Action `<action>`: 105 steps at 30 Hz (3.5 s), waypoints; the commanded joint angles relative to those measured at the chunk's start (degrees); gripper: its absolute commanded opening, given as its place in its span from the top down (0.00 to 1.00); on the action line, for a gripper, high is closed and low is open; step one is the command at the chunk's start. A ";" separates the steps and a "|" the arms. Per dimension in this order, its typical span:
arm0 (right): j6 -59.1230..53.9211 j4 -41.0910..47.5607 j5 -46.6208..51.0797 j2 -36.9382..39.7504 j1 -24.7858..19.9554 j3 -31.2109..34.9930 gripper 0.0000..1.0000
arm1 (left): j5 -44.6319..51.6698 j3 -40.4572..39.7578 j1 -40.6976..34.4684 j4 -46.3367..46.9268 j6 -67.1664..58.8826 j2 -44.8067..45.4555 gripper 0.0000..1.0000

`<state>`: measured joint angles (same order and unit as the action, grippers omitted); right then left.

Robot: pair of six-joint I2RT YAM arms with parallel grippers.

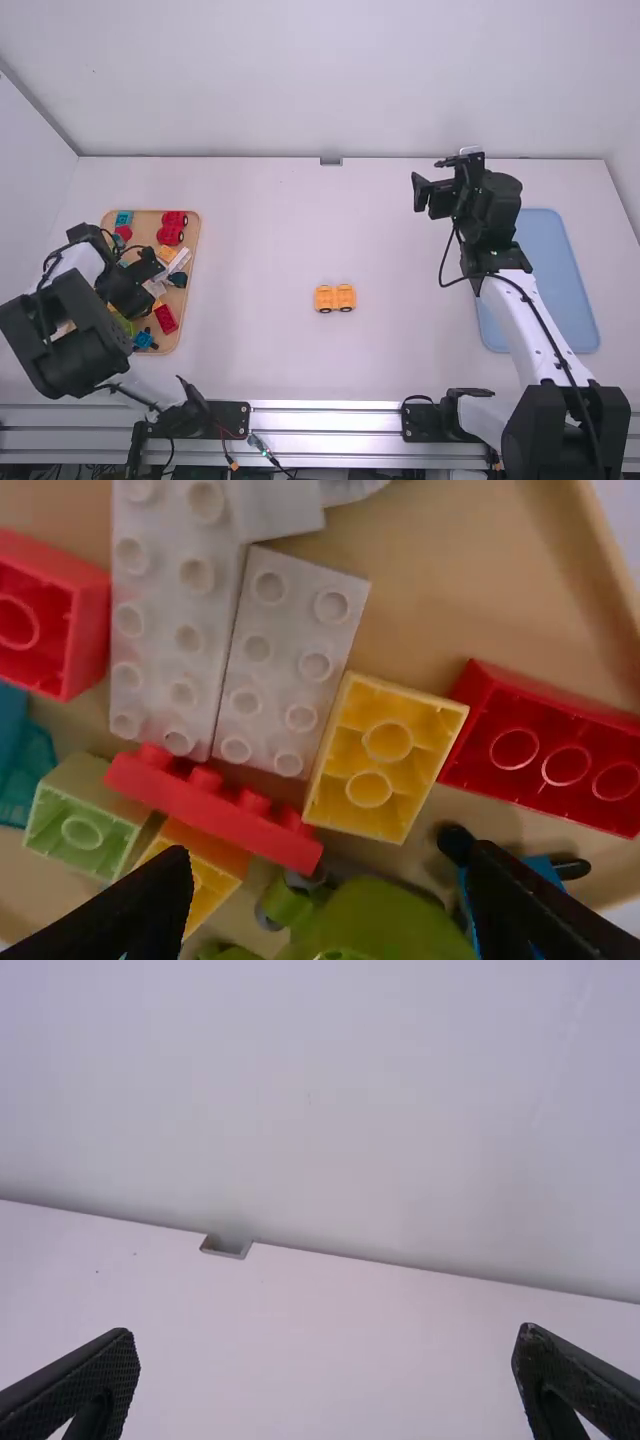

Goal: Assemble lego blocks to make yellow taxi

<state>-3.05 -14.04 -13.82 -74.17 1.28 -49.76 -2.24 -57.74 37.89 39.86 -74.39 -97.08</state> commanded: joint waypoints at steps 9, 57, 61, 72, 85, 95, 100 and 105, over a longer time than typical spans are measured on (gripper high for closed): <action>0.24 -0.79 -0.28 0.76 -0.11 -1.99 0.01 | 1.20 6.32 -0.04 -5.95 -1.90 -0.61 0.36; 0.28 -4.98 0.11 0.79 -0.20 -1.99 0.01 | 3.80 7.15 1.77 -8.55 -2.12 -5.29 0.37; 0.26 -5.33 0.11 0.79 0.48 -1.99 0.01 | 2.21 6.95 1.09 -10.16 -1.95 -5.29 0.41; 0.28 -6.84 0.13 0.76 0.90 -1.99 0.01 | 1.25 3.28 0.68 -6.54 7.10 -5.25 0.23; 0.28 -7.56 0.11 0.76 1.99 -1.99 0.01 | 4.85 0.24 0.79 -0.35 6.43 -5.25 0.34; 0.26 -6.80 0.11 0.76 2.10 -1.99 0.01 | 8.07 3.28 0.37 -4.11 0.61 -5.25 0.41; 0.28 -6.75 0.13 0.76 1.79 -1.99 0.01 | 7.21 3.37 0.35 -4.13 2.12 -5.25 0.41; 0.24 -6.88 0.13 0.76 1.77 -1.99 0.01 | 7.32 3.37 0.35 -3.23 2.14 -5.25 0.46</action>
<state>-3.09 -20.78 -13.78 -74.17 3.20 -49.78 3.46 -55.64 38.76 35.48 -71.66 -101.54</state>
